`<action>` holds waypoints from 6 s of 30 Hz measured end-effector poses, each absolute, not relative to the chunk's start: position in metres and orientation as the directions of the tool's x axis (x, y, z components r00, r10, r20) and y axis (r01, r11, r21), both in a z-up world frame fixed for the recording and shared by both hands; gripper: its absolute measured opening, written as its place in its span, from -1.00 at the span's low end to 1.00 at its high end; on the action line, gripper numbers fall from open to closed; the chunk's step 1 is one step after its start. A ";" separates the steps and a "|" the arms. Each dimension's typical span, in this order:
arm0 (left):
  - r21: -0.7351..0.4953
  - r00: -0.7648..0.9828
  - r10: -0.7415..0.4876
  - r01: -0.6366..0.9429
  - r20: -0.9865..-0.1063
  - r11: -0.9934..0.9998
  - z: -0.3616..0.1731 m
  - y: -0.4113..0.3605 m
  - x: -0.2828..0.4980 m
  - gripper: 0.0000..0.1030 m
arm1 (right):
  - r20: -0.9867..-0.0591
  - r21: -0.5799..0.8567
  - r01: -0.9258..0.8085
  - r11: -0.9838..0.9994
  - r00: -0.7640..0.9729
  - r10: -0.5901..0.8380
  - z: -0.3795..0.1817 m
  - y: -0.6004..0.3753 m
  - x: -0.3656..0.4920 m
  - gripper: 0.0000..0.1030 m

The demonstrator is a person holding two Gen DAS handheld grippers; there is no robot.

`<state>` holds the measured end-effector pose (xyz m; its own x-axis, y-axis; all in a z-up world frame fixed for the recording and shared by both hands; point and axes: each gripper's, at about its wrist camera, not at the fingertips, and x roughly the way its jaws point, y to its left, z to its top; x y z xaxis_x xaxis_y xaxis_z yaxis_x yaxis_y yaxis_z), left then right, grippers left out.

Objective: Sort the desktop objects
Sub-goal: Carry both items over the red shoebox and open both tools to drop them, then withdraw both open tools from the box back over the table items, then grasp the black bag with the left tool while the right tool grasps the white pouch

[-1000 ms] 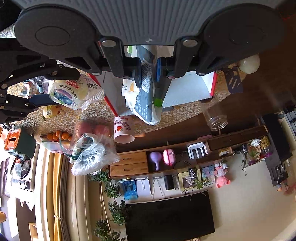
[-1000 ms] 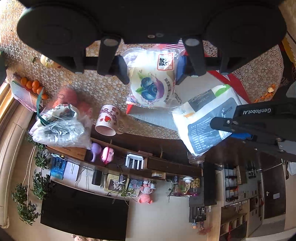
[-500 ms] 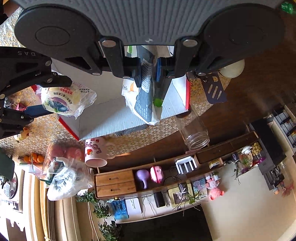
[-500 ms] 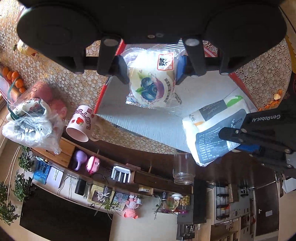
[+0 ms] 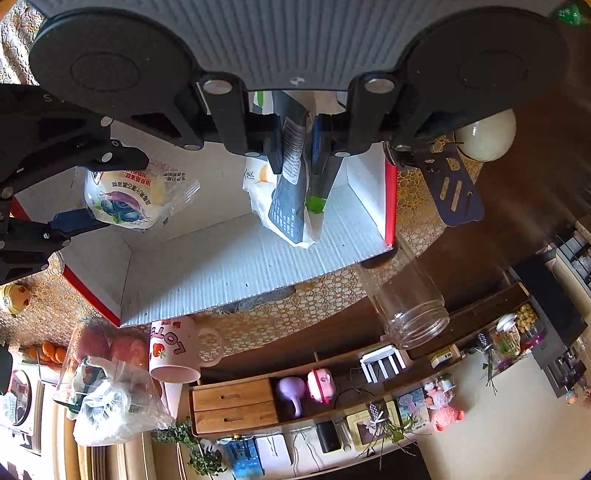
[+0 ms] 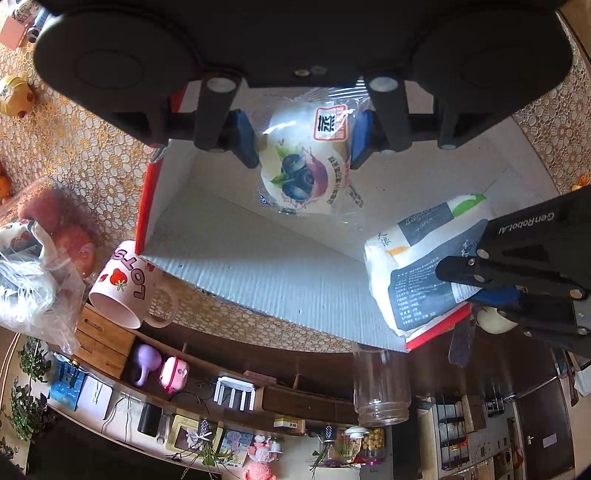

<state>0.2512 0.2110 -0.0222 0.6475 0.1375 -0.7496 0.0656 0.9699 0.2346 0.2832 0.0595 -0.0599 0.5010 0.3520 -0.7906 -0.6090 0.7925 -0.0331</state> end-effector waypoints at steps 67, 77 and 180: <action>0.136 0.748 0.086 0.006 -0.658 0.991 0.039 0.147 0.141 0.58 | -0.662 0.086 -0.614 0.785 0.553 0.506 0.020 -0.061 0.199 0.73; 0.109 0.780 0.040 0.037 -0.624 0.993 0.048 0.098 0.109 0.58 | -0.617 0.113 -0.548 0.829 0.615 0.491 0.018 -0.120 0.168 0.79; -0.223 0.525 -0.400 0.368 -0.751 0.903 -0.102 -0.103 0.184 0.13 | -0.744 0.170 -0.164 0.972 0.625 0.236 -0.117 -0.294 0.215 0.03</action>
